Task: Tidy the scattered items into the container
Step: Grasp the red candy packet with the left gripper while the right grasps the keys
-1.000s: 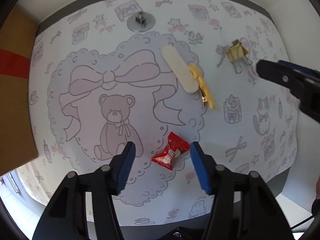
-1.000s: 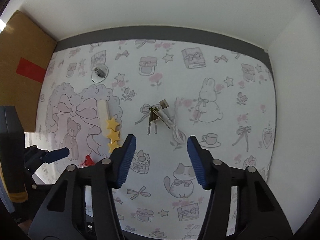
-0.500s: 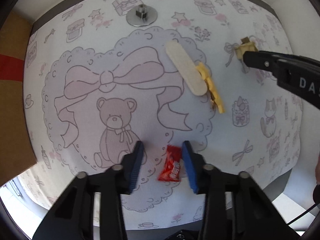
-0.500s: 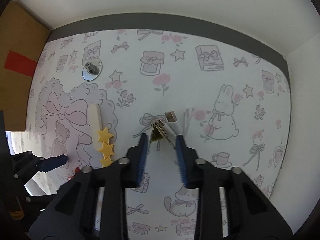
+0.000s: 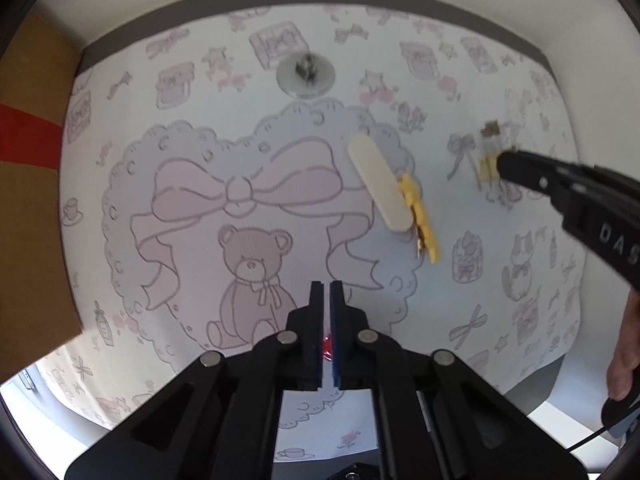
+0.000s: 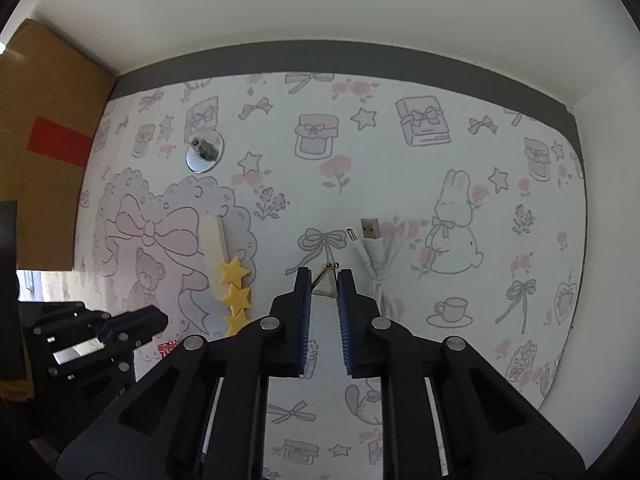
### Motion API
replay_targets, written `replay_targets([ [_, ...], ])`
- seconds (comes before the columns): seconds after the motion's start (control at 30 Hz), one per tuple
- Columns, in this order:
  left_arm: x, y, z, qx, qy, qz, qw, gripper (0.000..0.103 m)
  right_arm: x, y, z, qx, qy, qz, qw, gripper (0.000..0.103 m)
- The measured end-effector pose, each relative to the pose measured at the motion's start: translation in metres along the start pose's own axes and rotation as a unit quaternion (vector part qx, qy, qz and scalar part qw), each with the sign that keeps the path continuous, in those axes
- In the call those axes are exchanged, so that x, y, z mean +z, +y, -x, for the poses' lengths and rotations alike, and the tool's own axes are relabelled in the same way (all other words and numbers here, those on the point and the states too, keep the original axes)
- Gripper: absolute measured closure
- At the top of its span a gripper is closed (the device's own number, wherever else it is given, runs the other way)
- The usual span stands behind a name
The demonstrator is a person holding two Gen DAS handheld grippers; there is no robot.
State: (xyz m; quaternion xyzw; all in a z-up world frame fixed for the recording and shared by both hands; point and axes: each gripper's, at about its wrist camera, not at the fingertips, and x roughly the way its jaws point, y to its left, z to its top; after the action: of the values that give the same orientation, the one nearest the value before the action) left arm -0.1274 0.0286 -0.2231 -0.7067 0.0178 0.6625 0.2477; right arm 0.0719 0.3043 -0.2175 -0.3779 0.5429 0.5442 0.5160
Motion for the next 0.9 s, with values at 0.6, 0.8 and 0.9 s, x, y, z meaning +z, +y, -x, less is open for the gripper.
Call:
replay_targets([
  [0.6, -0.052, -0.011, -0.002, -0.008, 0.026, 0.002, 0.9996, 0.051, -0.027, 0.013, 0.015, 0.005, -0.007, 0.004, 1.0, 0.09],
  [0.8, -0.055, -0.013, -0.013, 0.014, 0.041, 0.021, 0.9988, 0.049, -0.036, 0.014, 0.021, 0.009, -0.01, 0.004, 1.0, 0.09],
  [0.9, -0.056, -0.015, -0.021, 0.02, 0.048, 0.024, 0.9984, 0.055, -0.038, 0.012, 0.022, 0.008, -0.01, 0.004, 1.0, 0.09],
])
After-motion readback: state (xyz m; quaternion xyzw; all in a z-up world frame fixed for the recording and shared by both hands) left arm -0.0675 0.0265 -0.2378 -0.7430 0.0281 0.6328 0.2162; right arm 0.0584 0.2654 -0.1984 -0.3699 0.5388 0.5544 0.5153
